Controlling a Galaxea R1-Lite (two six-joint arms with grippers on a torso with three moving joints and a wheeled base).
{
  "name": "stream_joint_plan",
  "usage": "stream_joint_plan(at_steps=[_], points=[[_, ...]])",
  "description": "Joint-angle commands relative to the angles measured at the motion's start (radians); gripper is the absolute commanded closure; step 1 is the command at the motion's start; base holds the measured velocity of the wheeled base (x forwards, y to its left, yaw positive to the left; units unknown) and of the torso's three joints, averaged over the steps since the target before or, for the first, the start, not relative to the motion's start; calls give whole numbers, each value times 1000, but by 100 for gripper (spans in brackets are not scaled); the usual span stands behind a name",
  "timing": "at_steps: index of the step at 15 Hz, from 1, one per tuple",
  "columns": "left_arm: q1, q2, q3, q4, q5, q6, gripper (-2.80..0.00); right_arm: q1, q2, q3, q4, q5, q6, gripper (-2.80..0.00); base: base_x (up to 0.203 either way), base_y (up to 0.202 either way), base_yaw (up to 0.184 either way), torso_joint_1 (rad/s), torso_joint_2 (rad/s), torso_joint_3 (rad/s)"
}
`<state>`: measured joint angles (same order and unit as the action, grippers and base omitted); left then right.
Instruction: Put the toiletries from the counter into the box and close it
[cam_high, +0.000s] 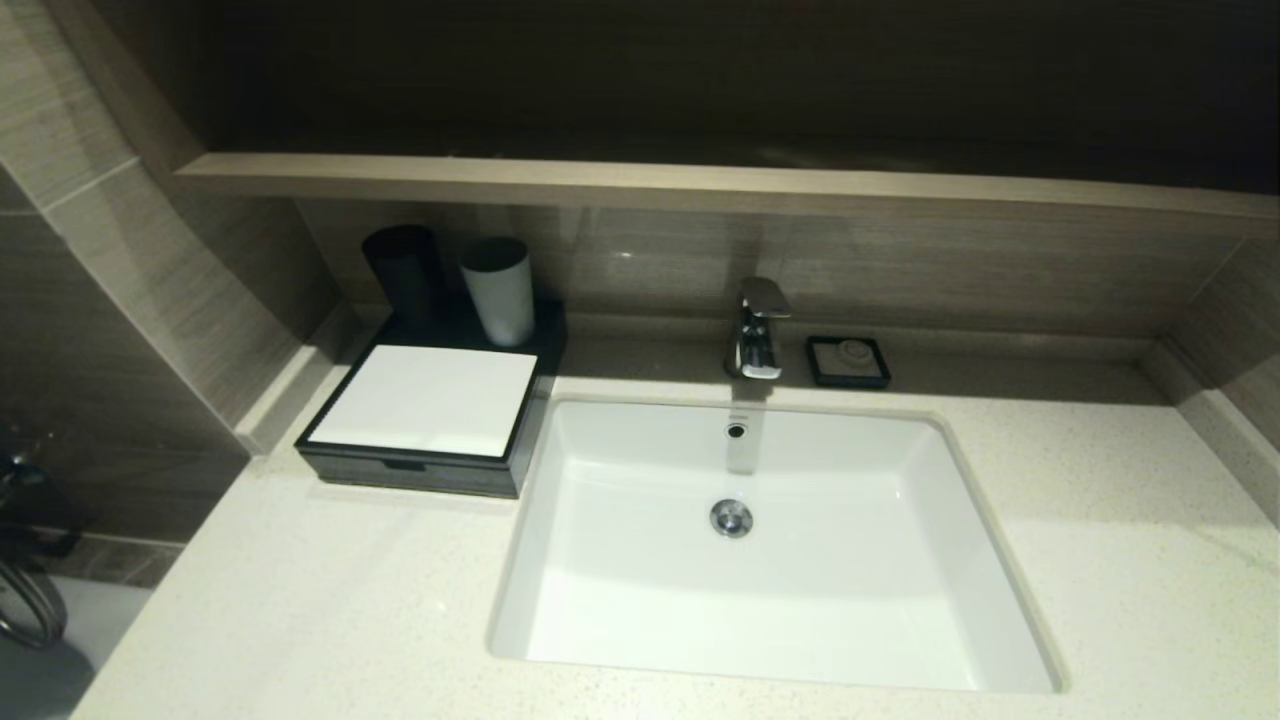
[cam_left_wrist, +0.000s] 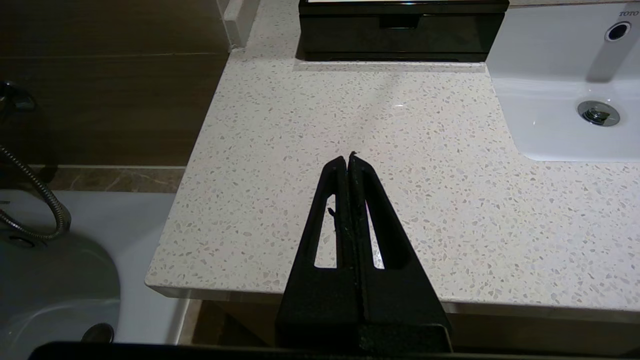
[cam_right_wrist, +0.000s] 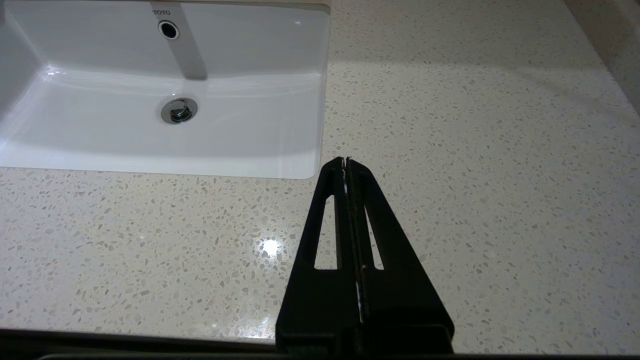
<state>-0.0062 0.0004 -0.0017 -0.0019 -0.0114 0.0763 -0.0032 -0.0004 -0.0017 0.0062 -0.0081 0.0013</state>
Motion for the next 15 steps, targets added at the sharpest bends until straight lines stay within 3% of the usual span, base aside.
stream_joint_plan(at_steps=[1,5,15], points=[[0,0,0,-1,3,-10,0,0,-1,0,0,0,-1,0,0,0,0,0,0,0],[-1,0,0,-1,10,-45,0,0,-1,0,0,0,0,0,0,0,0,0,0,0],[0,0,0,-1,10,-47,0,0,-1,0,0,0,-1,0,0,0,0,0,0,0]])
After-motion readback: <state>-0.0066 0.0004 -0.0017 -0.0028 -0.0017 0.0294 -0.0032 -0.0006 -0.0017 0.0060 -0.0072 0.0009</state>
